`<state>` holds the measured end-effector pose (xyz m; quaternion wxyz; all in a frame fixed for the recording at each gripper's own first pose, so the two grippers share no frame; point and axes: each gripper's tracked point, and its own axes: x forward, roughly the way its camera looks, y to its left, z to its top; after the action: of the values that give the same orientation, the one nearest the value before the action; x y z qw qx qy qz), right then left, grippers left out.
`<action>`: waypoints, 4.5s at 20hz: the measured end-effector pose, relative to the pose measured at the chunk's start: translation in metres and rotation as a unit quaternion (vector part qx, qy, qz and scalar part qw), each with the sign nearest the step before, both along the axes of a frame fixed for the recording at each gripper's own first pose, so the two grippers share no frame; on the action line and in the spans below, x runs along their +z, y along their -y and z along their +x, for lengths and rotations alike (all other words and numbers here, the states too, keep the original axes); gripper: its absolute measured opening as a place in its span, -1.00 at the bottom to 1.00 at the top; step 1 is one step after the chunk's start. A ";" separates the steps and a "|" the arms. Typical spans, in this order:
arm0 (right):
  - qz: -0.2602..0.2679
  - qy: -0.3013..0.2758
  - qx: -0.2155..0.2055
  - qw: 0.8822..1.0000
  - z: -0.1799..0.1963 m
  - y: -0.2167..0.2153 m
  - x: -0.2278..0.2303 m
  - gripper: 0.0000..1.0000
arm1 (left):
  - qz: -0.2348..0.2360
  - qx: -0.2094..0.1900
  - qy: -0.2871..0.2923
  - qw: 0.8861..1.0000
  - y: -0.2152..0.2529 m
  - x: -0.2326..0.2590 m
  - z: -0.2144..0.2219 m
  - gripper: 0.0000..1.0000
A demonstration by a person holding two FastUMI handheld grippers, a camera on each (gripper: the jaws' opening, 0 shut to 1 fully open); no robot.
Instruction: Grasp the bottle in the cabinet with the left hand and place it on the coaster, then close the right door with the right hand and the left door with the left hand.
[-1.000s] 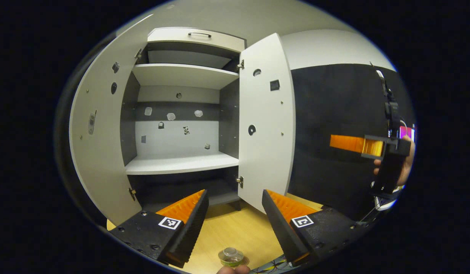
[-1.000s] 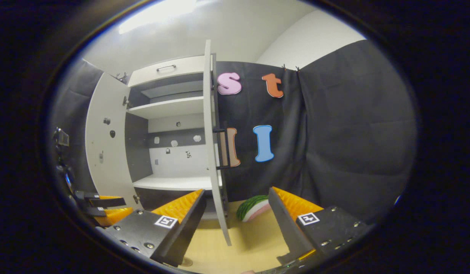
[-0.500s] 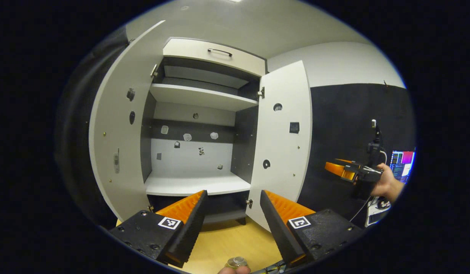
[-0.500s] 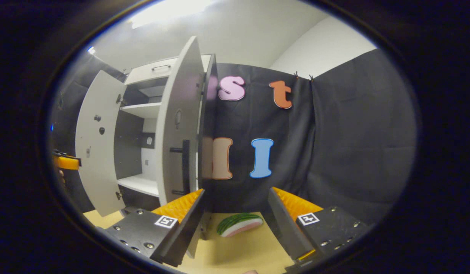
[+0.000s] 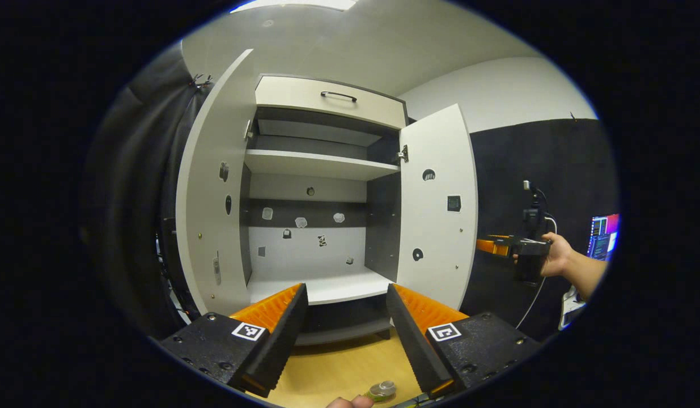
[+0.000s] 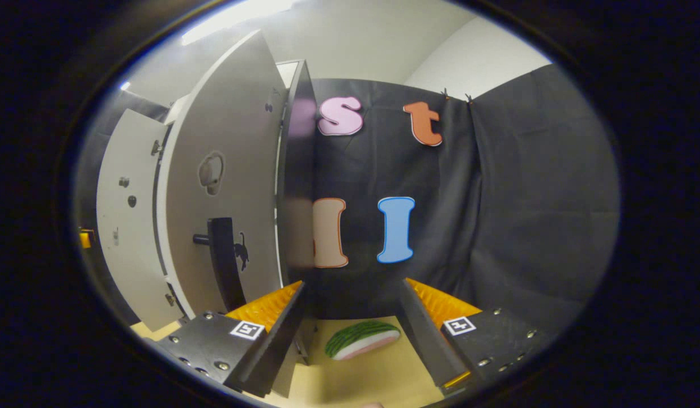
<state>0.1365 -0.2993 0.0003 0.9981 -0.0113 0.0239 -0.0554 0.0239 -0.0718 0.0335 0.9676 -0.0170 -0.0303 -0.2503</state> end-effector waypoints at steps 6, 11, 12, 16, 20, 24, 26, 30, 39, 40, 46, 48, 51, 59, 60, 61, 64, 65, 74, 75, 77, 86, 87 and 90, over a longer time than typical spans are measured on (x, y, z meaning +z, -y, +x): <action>-0.049 -0.014 0.030 0.998 0.004 -0.049 -0.001 0.77 | -0.001 0.035 -0.016 0.999 -0.034 -0.021 -0.012 0.77; -0.028 -0.032 0.058 0.997 0.003 -0.086 -0.009 0.76 | -0.028 0.040 -0.020 0.999 -0.040 -0.015 -0.009 0.78; -0.021 -0.032 0.063 0.997 0.004 -0.095 -0.010 0.76 | -0.028 0.041 -0.020 0.999 -0.043 -0.014 -0.008 0.78; -0.012 -0.024 0.065 0.998 0.007 -0.116 -0.011 0.76 | -0.013 0.052 -0.011 0.998 -0.057 -0.010 -0.006 0.78; -0.014 -0.014 0.037 0.999 0.012 -0.118 -0.011 0.77 | -0.015 0.063 -0.011 0.998 -0.070 -0.010 -0.010 0.78; -0.006 -0.014 0.033 0.999 0.016 -0.128 -0.010 0.77 | -0.022 0.076 -0.021 0.997 -0.089 -0.017 -0.010 0.77; -0.005 -0.014 0.040 0.999 0.019 -0.139 -0.012 0.76 | -0.026 0.085 -0.027 0.996 -0.099 -0.021 -0.009 0.77; 0.011 -0.011 0.052 0.999 0.029 -0.163 -0.015 0.82 | -0.028 0.105 -0.028 0.994 -0.124 -0.021 -0.006 0.78; 0.043 -0.010 0.068 0.997 0.050 -0.205 -0.021 0.89 | -0.019 0.144 -0.027 0.989 -0.172 -0.030 -0.012 0.78; 0.045 -0.012 0.066 0.997 0.049 -0.208 -0.024 0.92 | -0.021 0.147 -0.028 0.989 -0.175 -0.031 -0.012 0.77; 0.046 -0.019 0.069 0.996 0.041 -0.219 -0.033 0.87 | -0.013 0.172 -0.038 0.984 -0.212 -0.037 0.007 0.78; 0.045 -0.018 0.075 0.996 0.036 -0.221 -0.032 0.87 | -0.011 0.182 -0.044 0.982 -0.219 -0.044 0.016 0.78; 0.045 -0.013 0.080 0.996 0.028 -0.223 -0.027 0.87 | -0.004 0.197 -0.049 0.979 -0.237 -0.048 0.031 0.80; 0.060 0.000 0.101 0.993 0.018 -0.232 -0.024 0.87 | -0.034 0.203 -0.041 0.978 -0.266 -0.028 0.089 0.79; 0.059 0.005 0.101 0.993 0.016 -0.232 -0.022 0.87 | -0.036 0.202 -0.040 0.978 -0.268 -0.026 0.096 0.89; 0.057 0.009 0.100 0.993 0.015 -0.232 -0.020 0.87 | -0.037 0.193 -0.040 0.980 -0.265 -0.025 0.103 0.89; 0.053 0.018 0.097 0.994 0.007 -0.232 -0.019 0.87 | -0.037 0.161 -0.032 0.986 -0.247 -0.018 0.118 0.90; 0.051 0.022 0.097 0.994 0.003 -0.232 -0.016 0.87 | -0.037 0.144 -0.032 0.988 -0.234 -0.016 0.121 0.90; 0.036 0.048 0.112 0.992 -0.038 -0.244 -0.005 0.90 | -0.009 0.141 -0.023 0.990 -0.212 -0.009 0.122 0.75; 0.036 0.047 0.114 0.992 -0.041 -0.245 -0.004 0.87 | -0.010 0.136 -0.031 0.990 -0.207 -0.010 0.122 0.75; 0.051 0.045 0.121 0.990 -0.048 -0.249 0.000 0.87 | -0.001 0.121 -0.042 0.992 -0.190 -0.011 0.120 0.84; 0.059 0.032 0.100 0.993 -0.083 -0.221 0.002 0.92 | 0.030 0.136 -0.026 0.990 -0.150 -0.008 0.121 0.85; 0.058 0.033 0.095 0.993 -0.086 -0.218 0.003 0.92 | 0.028 0.135 -0.025 0.990 -0.145 -0.007 0.122 0.76; 0.055 0.025 0.091 0.994 -0.095 -0.216 0.001 0.92 | 0.028 0.139 -0.021 0.990 -0.137 -0.006 0.123 0.87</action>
<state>0.0411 -0.0834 0.0009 0.9984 0.0428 0.0004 0.0371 0.1467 0.0649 0.0271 0.9935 0.0088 -0.0050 -0.1134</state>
